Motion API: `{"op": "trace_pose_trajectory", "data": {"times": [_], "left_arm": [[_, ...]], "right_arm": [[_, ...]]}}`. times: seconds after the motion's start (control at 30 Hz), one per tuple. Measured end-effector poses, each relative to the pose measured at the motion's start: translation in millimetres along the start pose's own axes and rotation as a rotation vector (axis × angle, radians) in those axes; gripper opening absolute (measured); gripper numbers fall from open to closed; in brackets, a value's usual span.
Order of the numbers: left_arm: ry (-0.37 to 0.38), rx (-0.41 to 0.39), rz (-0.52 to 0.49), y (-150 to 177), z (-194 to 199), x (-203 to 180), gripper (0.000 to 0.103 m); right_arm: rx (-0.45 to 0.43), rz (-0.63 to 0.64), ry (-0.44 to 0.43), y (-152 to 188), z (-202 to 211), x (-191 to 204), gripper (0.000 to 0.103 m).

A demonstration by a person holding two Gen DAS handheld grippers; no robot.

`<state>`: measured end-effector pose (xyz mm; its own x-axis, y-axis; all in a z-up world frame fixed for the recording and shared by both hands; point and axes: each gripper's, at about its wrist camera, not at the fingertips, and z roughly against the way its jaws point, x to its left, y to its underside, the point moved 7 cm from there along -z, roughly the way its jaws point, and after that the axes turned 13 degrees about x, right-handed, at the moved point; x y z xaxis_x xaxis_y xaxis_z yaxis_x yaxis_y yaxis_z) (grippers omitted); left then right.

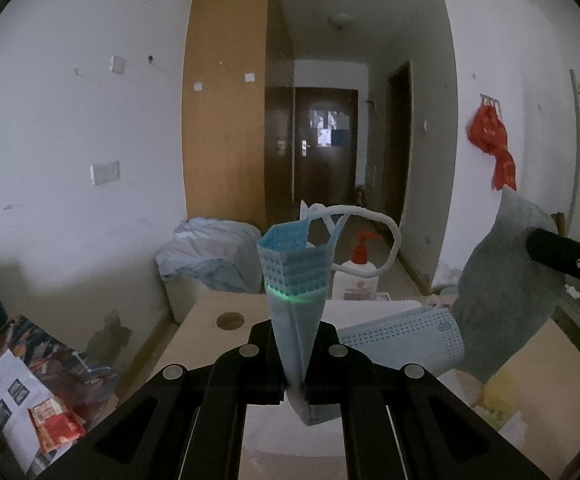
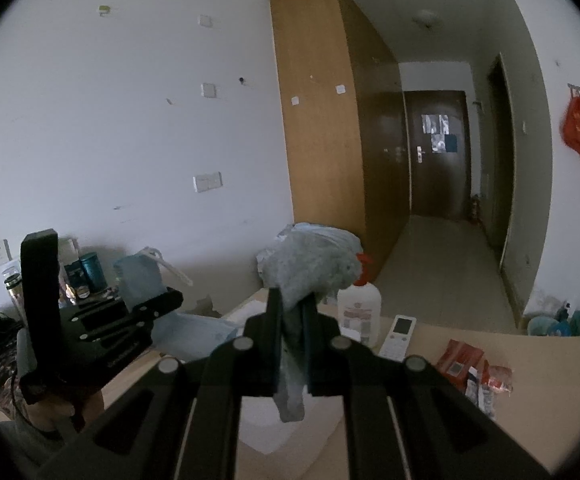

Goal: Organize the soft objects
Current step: 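Carry the grey sock and blue mesh item over to the white foam box, then open the left gripper over the foam box, dropping the blue mesh item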

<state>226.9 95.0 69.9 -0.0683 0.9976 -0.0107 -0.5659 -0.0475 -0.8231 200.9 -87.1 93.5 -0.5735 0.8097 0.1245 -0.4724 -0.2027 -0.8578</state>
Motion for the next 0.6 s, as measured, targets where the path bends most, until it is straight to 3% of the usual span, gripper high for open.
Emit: {"op": "trace_pose_trajectory", "data": {"times": [0.6], "left_arm": [[0.008,0.085,-0.067,7.0,-47.2,-18.9,0.007]], "right_arm": [[-0.010,-0.030,0.031,-4.0,-3.4,-7.6,0.011]]}}
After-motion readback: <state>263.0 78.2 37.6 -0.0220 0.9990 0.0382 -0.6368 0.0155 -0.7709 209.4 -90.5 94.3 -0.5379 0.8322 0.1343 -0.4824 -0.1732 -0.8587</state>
